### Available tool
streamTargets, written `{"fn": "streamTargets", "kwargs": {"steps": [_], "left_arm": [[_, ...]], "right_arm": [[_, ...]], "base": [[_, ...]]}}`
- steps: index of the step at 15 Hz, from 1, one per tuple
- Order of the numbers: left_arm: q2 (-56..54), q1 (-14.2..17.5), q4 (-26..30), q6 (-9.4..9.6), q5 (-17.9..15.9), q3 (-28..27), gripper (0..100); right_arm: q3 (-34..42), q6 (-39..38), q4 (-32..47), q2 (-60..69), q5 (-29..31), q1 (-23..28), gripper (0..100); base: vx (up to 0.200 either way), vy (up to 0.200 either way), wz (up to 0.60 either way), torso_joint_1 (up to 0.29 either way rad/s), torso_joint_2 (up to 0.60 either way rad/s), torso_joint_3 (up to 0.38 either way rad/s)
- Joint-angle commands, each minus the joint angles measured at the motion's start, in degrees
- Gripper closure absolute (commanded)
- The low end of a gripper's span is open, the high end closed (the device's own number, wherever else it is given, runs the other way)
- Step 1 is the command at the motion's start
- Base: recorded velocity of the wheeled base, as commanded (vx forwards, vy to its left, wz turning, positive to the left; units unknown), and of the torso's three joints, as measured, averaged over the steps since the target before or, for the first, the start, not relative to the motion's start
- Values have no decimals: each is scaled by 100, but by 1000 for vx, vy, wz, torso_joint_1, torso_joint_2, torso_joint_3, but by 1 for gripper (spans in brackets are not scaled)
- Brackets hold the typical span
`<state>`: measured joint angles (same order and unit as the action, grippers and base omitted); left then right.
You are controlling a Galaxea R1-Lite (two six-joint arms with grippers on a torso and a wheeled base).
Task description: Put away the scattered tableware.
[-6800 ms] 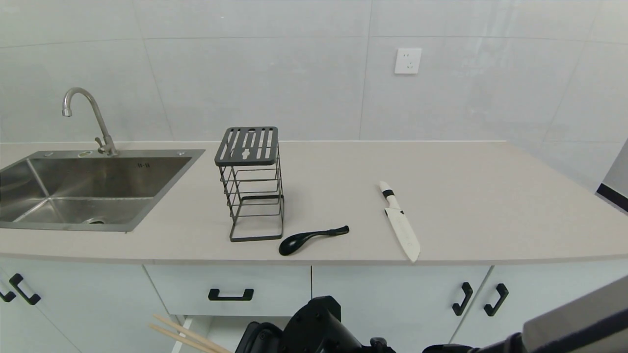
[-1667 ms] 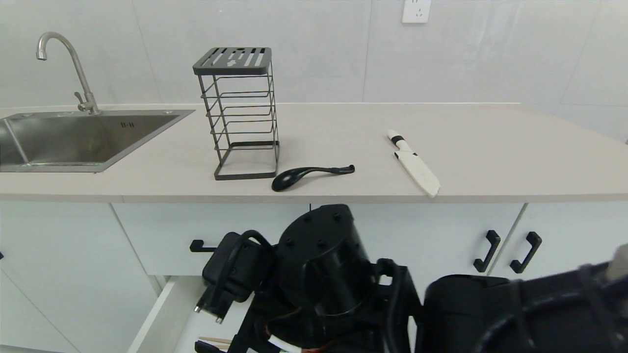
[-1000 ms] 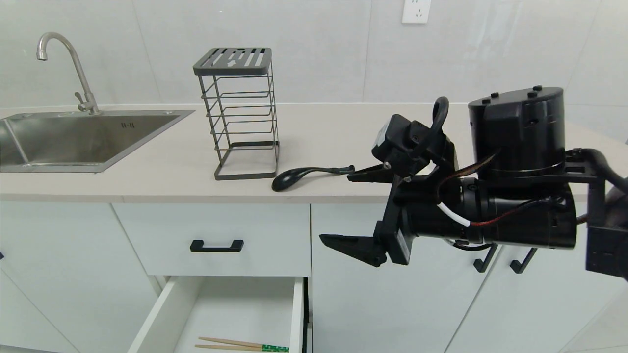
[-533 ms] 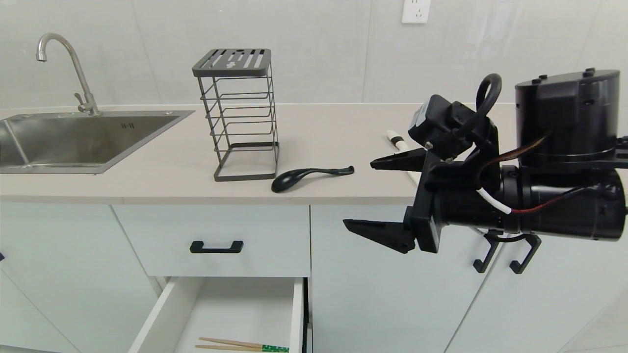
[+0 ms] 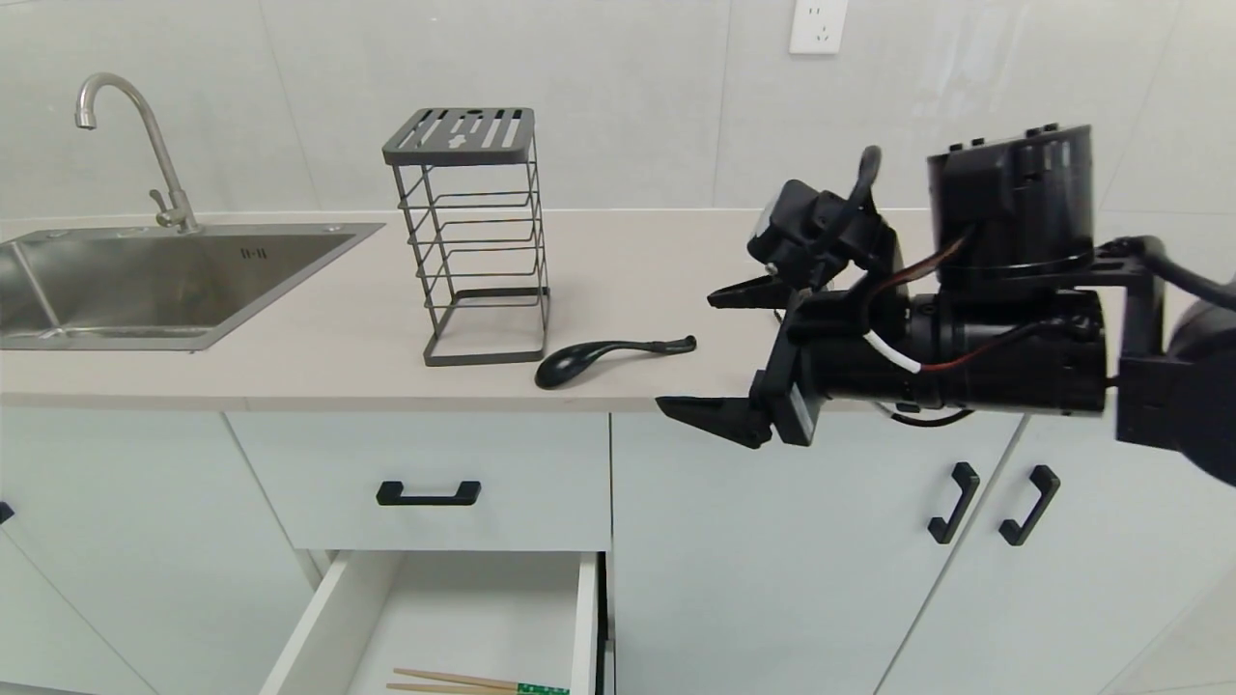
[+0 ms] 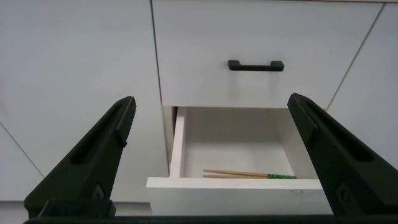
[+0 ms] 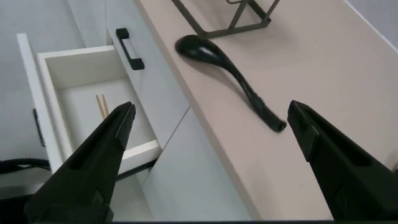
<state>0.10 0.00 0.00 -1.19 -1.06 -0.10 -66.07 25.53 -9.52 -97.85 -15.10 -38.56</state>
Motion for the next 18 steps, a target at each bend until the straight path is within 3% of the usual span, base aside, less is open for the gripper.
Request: {"fn": "streamTargets", "kwargs": {"steps": [1,2,4,10,15,18], "left_arm": [[8,0,0,-4,1,1,0],[8,0,0,-4,1,10,0],[8,0,0,-4,1,1,0],[8,0,0,-4,1,1,0],[8,0,0,-4,1,10,0],[8,0,0,-4,1,1,0]], "right_arm": [[-723,374,653,-797,-1,375,0],[-837,541,926,-867,-98,463,0],[-1074,822,1119,-1087,-1012,753,0],[-1575,945,1145,-1210,-1803,1131,0],[-1347,919,1550,-480,-1838,727,0],[-626,-57,1541,425,-1812,270,0]], "base": [[0,0,0,0,0,0],[0,0,0,0,0,0],[0,0,0,0,0,0],[0,0,0,0,0,0],[0,0,0,0,0,0],[0,0,0,0,0,0]]}}
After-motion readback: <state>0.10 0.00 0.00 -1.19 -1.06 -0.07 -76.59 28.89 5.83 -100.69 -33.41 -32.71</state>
